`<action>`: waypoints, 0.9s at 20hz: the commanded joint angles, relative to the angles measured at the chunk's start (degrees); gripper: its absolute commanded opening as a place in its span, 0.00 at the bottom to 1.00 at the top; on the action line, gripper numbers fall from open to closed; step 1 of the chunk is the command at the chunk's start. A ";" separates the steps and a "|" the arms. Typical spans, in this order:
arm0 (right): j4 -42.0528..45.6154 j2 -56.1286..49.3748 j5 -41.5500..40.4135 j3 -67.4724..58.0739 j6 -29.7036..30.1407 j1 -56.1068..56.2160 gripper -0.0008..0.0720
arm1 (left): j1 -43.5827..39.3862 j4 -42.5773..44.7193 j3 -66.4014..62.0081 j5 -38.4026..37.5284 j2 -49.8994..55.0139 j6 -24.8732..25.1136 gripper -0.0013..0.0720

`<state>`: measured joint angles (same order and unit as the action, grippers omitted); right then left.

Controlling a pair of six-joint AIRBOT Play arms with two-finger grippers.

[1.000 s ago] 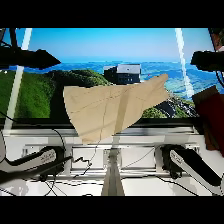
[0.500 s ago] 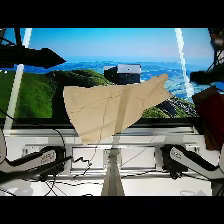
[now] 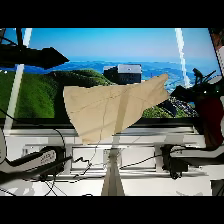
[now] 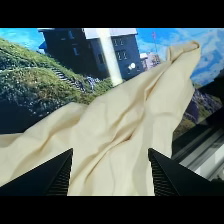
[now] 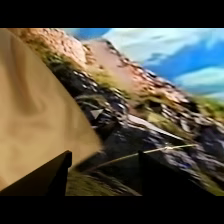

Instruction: Fold the clothes and pants, and hang the long-sleeved shirts on hangers.

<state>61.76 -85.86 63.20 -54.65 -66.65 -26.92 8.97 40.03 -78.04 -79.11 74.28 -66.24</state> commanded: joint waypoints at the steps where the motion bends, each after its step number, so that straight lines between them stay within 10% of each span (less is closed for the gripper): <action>1: -11.54 -5.18 -0.59 0.48 6.40 -0.20 0.62 | -0.04 0.00 0.02 0.02 0.02 0.02 0.76; 4: -13.86 -5.49 -0.92 0.48 9.03 0.63 0.46 | -0.04 1.49 0.04 0.17 0.04 0.02 0.75; 7: -13.88 -5.49 2.64 0.48 12.35 2.71 0.42 | -0.04 11.98 0.04 0.13 0.02 -0.04 0.37; 9: -13.90 -5.35 3.78 0.33 13.81 3.76 0.03 | 0.11 20.09 0.57 -0.96 0.02 -1.07 0.22; 11: -13.92 -4.55 3.19 -0.48 13.84 3.87 0.03 | 0.46 22.58 3.45 -2.97 -0.04 -2.62 0.04; 16: -13.49 -0.98 2.56 -1.60 13.84 3.74 0.03 | 1.55 22.32 23.47 -5.31 -3.06 -2.12 0.05; 17: -13.57 -0.66 2.54 -1.60 13.84 3.76 0.03 | 1.84 22.08 27.63 -5.31 -4.37 -1.68 0.15; 18: -13.53 -0.52 2.29 -1.60 13.84 3.76 0.03 | 1.95 22.10 30.95 -5.40 -5.51 -1.79 0.52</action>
<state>48.45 -87.53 65.73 -55.99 -53.10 -23.24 10.37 61.21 -57.04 -83.64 71.24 -68.38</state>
